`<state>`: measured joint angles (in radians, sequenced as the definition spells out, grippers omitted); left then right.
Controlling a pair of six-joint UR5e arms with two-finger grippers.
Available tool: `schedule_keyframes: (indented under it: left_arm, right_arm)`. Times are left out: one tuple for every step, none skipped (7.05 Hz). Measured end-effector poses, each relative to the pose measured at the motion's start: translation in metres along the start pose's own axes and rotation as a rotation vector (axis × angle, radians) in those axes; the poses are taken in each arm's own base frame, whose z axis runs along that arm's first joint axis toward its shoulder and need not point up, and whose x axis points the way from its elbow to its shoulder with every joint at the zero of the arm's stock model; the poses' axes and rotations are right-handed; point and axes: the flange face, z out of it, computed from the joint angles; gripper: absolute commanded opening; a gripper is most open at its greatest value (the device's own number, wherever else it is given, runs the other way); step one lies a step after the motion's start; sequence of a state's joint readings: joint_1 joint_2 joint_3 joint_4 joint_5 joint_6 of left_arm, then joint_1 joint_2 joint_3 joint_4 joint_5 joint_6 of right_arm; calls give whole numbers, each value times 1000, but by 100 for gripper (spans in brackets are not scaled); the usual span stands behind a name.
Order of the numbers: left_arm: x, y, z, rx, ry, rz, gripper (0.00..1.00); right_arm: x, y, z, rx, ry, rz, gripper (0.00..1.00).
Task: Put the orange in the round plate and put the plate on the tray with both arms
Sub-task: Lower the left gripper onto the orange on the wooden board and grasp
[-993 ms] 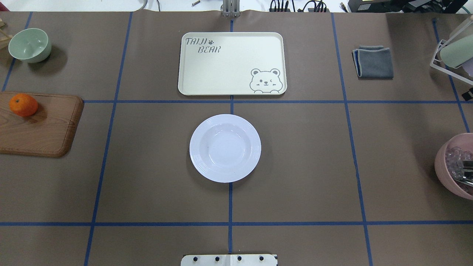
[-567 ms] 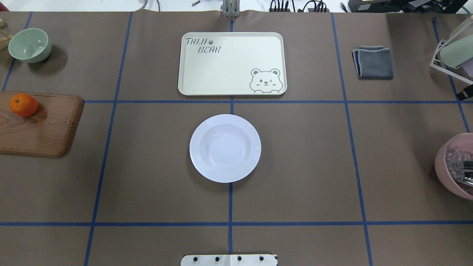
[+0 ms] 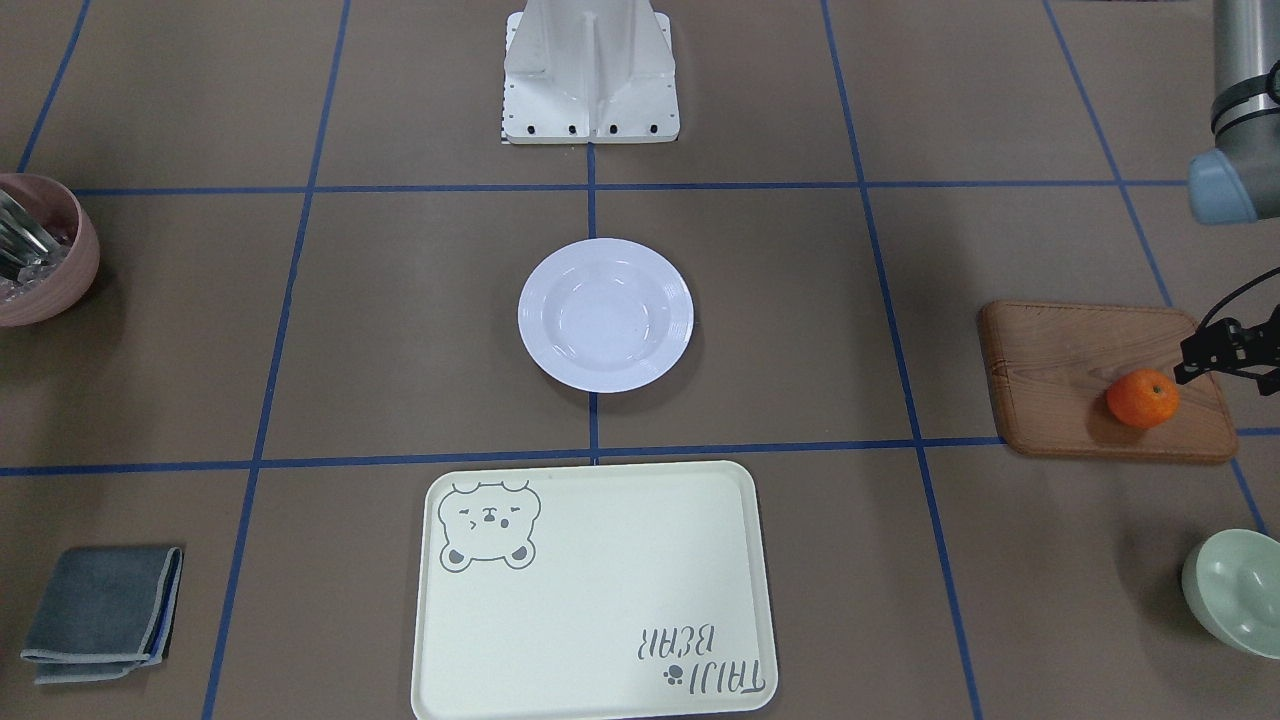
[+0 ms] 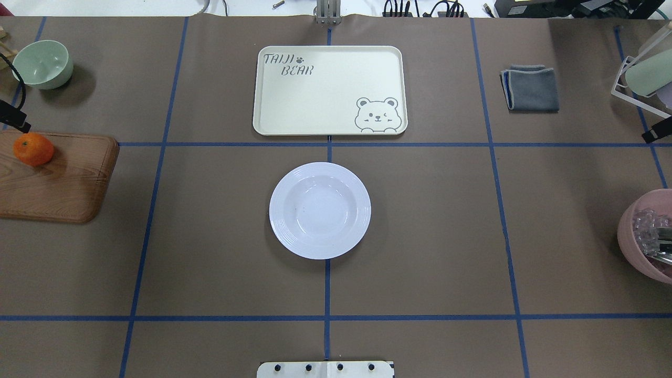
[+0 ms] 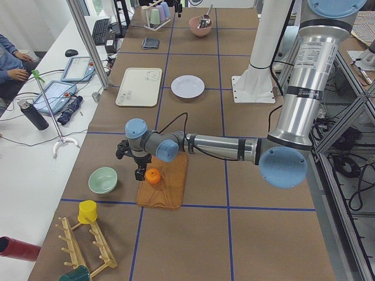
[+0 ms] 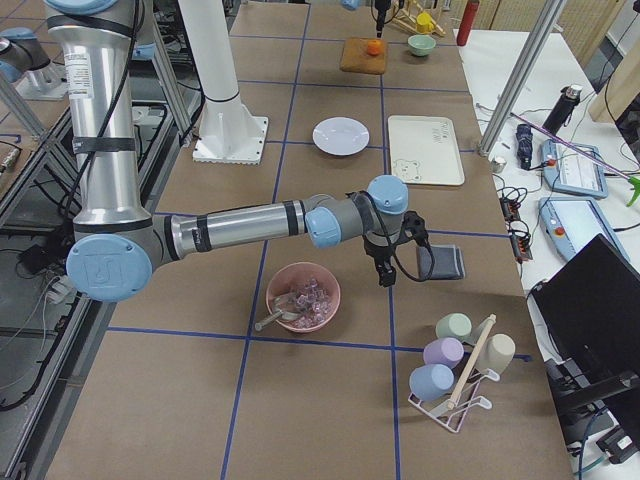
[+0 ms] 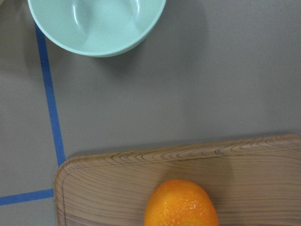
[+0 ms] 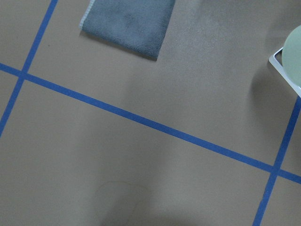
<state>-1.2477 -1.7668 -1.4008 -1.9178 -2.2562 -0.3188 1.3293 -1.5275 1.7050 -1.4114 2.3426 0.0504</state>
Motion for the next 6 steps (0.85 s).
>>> schedule_keyframes:
  left_arm:
    - [-1,2,5,-1,-1,-15,98]
    - [1,3,13,-8,1,-36,98]
    - [8,4,21,-11,7,-55,98]
    - [16,5,28,-15,12,-69,98]
    - [19,6,36,-21,13,-73,98]
    - [20,7,44,-33,13,-74,98]
  right_arm:
    - [-2,-1,4,-6,-1,-5,100]
    - [-5,-2,7,-12,-1,-9,100]
    - [-8,-3,10,-18,-2,-9,100]
    - [-11,-4,14,-24,-4,-6,100]
    - [-14,-5,18,-30,-5,-5,100]
    - [-16,-5,21,-36,-7,-6,100]
